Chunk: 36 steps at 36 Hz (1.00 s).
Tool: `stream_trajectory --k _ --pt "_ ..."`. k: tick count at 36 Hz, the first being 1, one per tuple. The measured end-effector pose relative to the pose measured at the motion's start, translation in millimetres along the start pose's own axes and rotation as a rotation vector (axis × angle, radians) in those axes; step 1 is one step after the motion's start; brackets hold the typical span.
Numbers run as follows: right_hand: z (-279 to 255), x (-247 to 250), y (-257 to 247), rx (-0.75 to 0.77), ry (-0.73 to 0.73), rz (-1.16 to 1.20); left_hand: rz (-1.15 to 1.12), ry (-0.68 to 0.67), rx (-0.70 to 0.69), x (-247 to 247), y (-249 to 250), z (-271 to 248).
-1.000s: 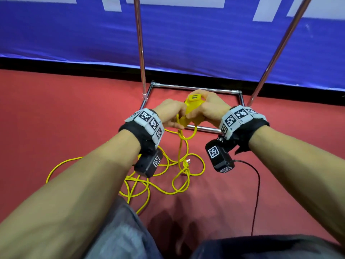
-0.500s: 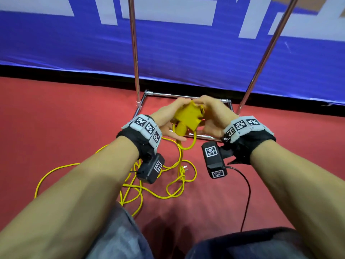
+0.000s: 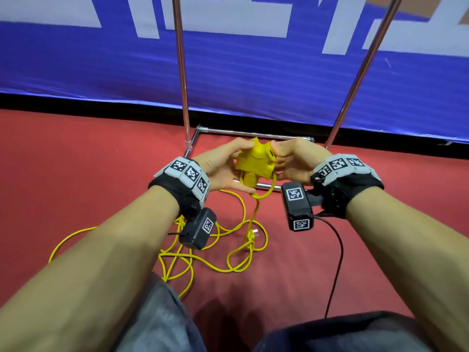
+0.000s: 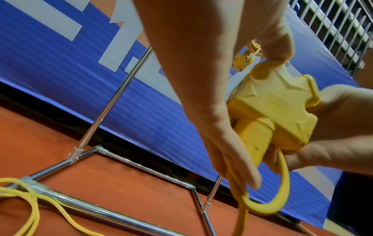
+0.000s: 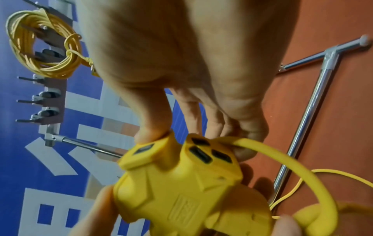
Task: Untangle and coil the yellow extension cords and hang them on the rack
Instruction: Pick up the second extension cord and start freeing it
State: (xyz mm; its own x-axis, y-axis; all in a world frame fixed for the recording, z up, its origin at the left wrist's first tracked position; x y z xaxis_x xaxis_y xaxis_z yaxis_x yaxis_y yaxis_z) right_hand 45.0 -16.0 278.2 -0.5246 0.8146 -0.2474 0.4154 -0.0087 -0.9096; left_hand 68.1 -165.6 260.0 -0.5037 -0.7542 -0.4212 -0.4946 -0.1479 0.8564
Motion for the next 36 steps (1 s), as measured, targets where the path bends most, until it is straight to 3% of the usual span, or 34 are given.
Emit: stream_trajectory --k 5,10,15,20,23,32,36 --pt "3 4 -1 -0.039 0.035 -0.178 0.034 0.042 -0.024 2 -1 -5" --pt "4 2 7 -0.179 0.018 -0.296 0.007 0.056 -0.073 5 1 -10" --pt "6 6 4 -0.121 0.071 -0.314 0.016 0.080 -0.084 4 -2 -9" --pt "4 10 0 -0.127 0.116 -0.315 0.243 0.036 0.015 -7 -7 -5" --pt "3 14 -2 -0.096 0.155 -0.314 0.253 0.003 0.009 -8 -6 -4" --pt "-2 8 -1 0.011 0.153 -0.342 0.459 0.069 0.009 -5 -4 -2" --pt "1 8 -7 0.042 0.255 -0.483 0.540 0.117 -0.032 -4 -1 5"
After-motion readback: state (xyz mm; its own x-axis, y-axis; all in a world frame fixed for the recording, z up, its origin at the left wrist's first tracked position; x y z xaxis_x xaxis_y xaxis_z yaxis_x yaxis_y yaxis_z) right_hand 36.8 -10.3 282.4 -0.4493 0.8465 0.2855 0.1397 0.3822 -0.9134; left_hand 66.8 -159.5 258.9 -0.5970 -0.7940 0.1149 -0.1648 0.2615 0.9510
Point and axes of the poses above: each hand's wrist, its own z-axis towards the middle knuckle, its own x-axis out of the back of the hand, y = z × x, the point moved 4 cm from there along z, towards the middle knuckle, and after that the axes turned 14 degrees about -y, right-handed, at the moved point
